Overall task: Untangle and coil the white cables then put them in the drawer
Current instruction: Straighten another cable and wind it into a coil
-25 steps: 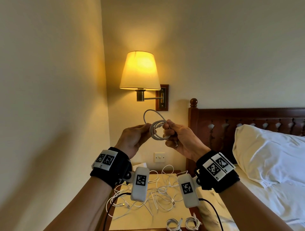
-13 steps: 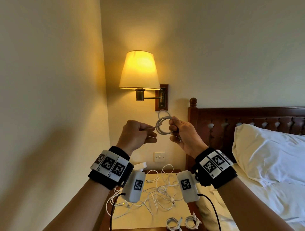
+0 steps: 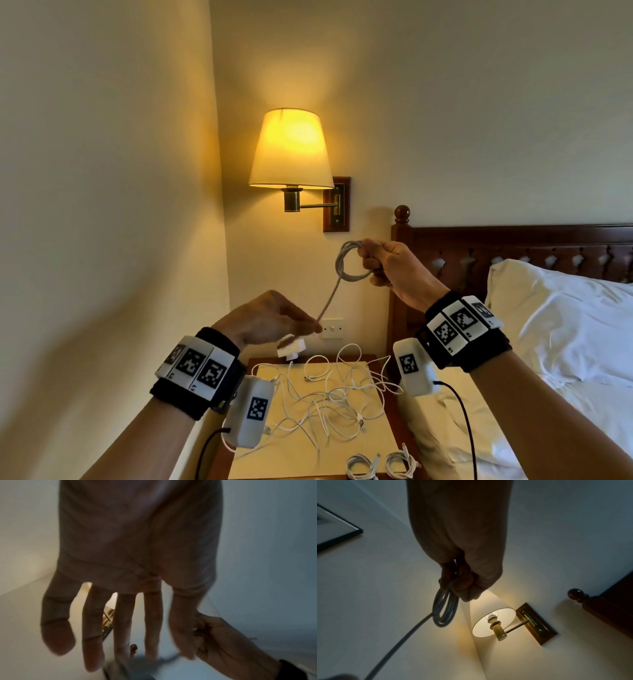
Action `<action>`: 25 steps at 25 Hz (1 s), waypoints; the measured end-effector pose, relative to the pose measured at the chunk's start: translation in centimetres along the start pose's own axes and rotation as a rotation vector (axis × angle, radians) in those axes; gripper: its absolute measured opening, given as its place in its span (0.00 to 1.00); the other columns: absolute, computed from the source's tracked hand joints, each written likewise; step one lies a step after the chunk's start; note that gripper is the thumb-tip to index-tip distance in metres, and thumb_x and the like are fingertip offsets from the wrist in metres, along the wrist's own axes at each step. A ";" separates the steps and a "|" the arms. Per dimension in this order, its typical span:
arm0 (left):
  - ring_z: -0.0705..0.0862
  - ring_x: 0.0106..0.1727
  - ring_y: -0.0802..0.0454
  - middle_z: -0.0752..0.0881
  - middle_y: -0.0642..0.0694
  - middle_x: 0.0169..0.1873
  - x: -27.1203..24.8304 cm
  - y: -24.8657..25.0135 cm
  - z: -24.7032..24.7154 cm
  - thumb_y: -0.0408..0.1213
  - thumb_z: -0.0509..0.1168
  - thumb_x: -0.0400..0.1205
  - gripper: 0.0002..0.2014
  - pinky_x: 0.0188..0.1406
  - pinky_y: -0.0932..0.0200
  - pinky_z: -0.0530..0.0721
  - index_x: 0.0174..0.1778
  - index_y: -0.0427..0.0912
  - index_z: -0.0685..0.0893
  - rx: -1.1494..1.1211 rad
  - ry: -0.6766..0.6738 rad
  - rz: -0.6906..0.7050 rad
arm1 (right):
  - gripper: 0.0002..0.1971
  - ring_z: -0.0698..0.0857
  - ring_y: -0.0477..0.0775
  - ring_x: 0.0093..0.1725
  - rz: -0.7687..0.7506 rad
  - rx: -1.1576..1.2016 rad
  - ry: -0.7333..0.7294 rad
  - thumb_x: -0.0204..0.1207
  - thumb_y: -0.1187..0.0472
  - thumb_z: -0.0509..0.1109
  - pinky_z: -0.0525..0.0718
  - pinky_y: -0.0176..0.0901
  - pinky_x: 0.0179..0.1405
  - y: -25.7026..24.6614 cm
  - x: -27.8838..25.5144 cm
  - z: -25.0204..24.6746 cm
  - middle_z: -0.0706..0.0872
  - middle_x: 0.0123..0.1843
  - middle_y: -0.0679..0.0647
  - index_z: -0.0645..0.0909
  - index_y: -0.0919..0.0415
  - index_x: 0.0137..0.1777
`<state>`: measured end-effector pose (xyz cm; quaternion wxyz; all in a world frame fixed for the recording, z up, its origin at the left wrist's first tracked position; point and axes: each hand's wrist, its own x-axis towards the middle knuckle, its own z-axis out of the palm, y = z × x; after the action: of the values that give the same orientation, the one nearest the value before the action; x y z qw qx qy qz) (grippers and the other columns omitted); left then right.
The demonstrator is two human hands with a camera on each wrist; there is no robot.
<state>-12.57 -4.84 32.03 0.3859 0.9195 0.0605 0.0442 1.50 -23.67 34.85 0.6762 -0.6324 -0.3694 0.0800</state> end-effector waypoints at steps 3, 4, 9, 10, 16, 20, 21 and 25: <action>0.79 0.49 0.57 0.86 0.50 0.53 0.0 2.0 -0.2 0.51 0.66 0.80 0.18 0.48 0.60 0.78 0.65 0.54 0.83 -0.190 0.197 0.179 | 0.17 0.67 0.44 0.27 -0.028 -0.153 -0.187 0.89 0.55 0.53 0.69 0.34 0.27 -0.9 -0.3 0.7 0.72 0.28 0.47 0.78 0.62 0.45; 0.79 0.42 0.55 0.86 0.42 0.49 0.2 2.9 -0.3 0.50 0.63 0.83 0.15 0.40 0.60 0.78 0.64 0.52 0.84 -0.293 0.295 0.251 | 0.17 0.68 0.43 0.27 -0.032 -0.185 -0.227 0.89 0.56 0.53 0.69 0.34 0.27 -1.2 -0.3 1.0 0.73 0.28 0.46 0.79 0.63 0.46; 0.75 0.28 0.57 0.82 0.45 0.33 1.6 4.9 0.2 0.45 0.56 0.88 0.17 0.26 0.64 0.74 0.50 0.37 0.85 -0.179 0.321 0.279 | 0.13 0.73 0.42 0.25 -0.097 -0.429 -0.236 0.87 0.56 0.59 0.72 0.32 0.25 -1.8 -0.1 1.9 0.79 0.30 0.48 0.82 0.64 0.55; 0.74 0.25 0.58 0.81 0.45 0.32 1.8 4.7 0.3 0.44 0.56 0.88 0.17 0.23 0.65 0.72 0.49 0.36 0.86 -0.171 0.310 0.263 | 0.11 0.76 0.42 0.25 -0.116 -0.473 -0.214 0.86 0.57 0.61 0.73 0.33 0.25 -1.7 -0.2 2.0 0.82 0.31 0.49 0.79 0.63 0.57; 0.70 0.28 0.55 0.76 0.47 0.30 2.3 4.0 1.6 0.44 0.54 0.89 0.18 0.24 0.64 0.69 0.40 0.39 0.81 -0.391 0.390 0.233 | 0.04 0.84 0.43 0.44 -0.275 -0.509 -0.025 0.84 0.62 0.63 0.81 0.36 0.39 -0.4 -0.1 2.2 0.83 0.49 0.51 0.73 0.56 0.56; 0.67 0.26 0.56 0.73 0.49 0.27 2.4 3.6 1.8 0.44 0.53 0.89 0.17 0.23 0.64 0.66 0.44 0.38 0.81 -0.626 0.415 0.212 | 0.18 0.68 0.48 0.77 -0.697 -0.831 -0.031 0.74 0.68 0.74 0.72 0.45 0.73 1.8 -2.4 2.2 0.71 0.75 0.48 0.83 0.48 0.60; 0.67 0.26 0.57 0.72 0.50 0.26 2.5 3.6 1.6 0.44 0.53 0.89 0.17 0.24 0.63 0.66 0.44 0.39 0.82 -0.657 0.410 0.213 | 0.17 0.66 0.50 0.78 -0.765 -0.889 -0.111 0.73 0.64 0.77 0.71 0.50 0.74 2.1 -3.2 2.5 0.70 0.77 0.48 0.86 0.45 0.58; 0.66 0.28 0.55 0.71 0.50 0.26 2.5 3.7 1.2 0.45 0.53 0.89 0.17 0.29 0.61 0.67 0.37 0.43 0.77 -0.731 0.424 0.179 | 0.08 0.76 0.52 0.64 -0.934 -0.802 -0.195 0.72 0.58 0.77 0.79 0.45 0.59 2.4 -4.3 2.7 0.83 0.66 0.51 0.91 0.49 0.51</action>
<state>-9.63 -7.91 33.90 0.6599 0.6947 0.0389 0.2837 -2.33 -23.51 30.71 0.3128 -0.5985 -0.6684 -0.3117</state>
